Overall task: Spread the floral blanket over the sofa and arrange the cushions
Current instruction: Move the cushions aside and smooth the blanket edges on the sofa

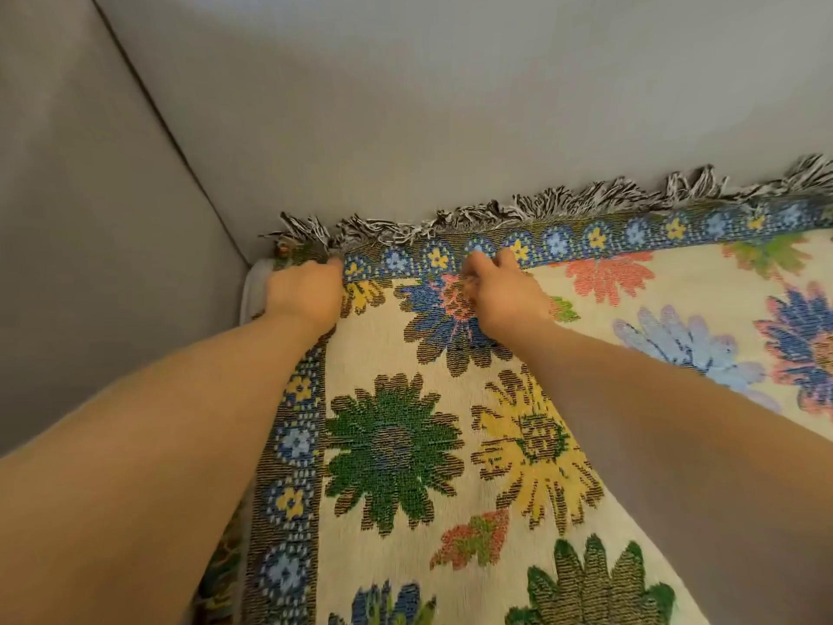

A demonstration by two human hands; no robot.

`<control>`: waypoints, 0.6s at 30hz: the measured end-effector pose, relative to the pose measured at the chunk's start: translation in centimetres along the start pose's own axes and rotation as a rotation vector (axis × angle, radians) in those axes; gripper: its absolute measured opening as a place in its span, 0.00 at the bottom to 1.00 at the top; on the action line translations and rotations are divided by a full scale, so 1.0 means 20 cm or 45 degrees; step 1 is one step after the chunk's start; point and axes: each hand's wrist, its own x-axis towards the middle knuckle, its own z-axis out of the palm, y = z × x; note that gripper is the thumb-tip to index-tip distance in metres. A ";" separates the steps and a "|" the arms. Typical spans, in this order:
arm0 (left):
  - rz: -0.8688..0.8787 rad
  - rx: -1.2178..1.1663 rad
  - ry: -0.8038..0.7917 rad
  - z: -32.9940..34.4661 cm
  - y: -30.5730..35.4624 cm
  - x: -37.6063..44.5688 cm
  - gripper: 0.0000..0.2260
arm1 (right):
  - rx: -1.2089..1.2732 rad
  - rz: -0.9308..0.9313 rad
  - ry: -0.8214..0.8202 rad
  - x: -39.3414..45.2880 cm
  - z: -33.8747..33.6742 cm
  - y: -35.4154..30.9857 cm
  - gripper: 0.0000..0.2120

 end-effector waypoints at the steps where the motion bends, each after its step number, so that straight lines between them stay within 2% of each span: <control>1: 0.021 0.040 -0.004 -0.01 -0.01 0.01 0.16 | -0.004 0.008 -0.006 0.01 0.00 -0.03 0.13; 5: -0.020 0.149 -0.015 -0.03 -0.12 0.00 0.17 | 0.006 -0.114 -0.058 0.03 0.01 -0.14 0.16; 8: -0.081 0.124 0.005 0.00 -0.17 -0.07 0.20 | -0.013 -0.202 -0.087 -0.01 0.04 -0.18 0.19; 11: 0.039 0.081 0.002 0.02 -0.15 -0.14 0.29 | -0.074 -0.179 -0.161 -0.04 0.06 -0.16 0.24; 13: 0.104 0.183 -0.097 0.05 -0.14 -0.15 0.33 | -0.134 -0.200 -0.213 -0.04 0.04 -0.13 0.25; 16: -0.101 0.259 -0.300 -0.03 -0.13 -0.16 0.27 | -0.117 -0.226 -0.289 -0.07 -0.05 -0.06 0.25; 18: -0.190 0.257 -0.355 -0.15 -0.08 -0.20 0.21 | -0.010 -0.169 -0.312 -0.11 -0.15 0.01 0.25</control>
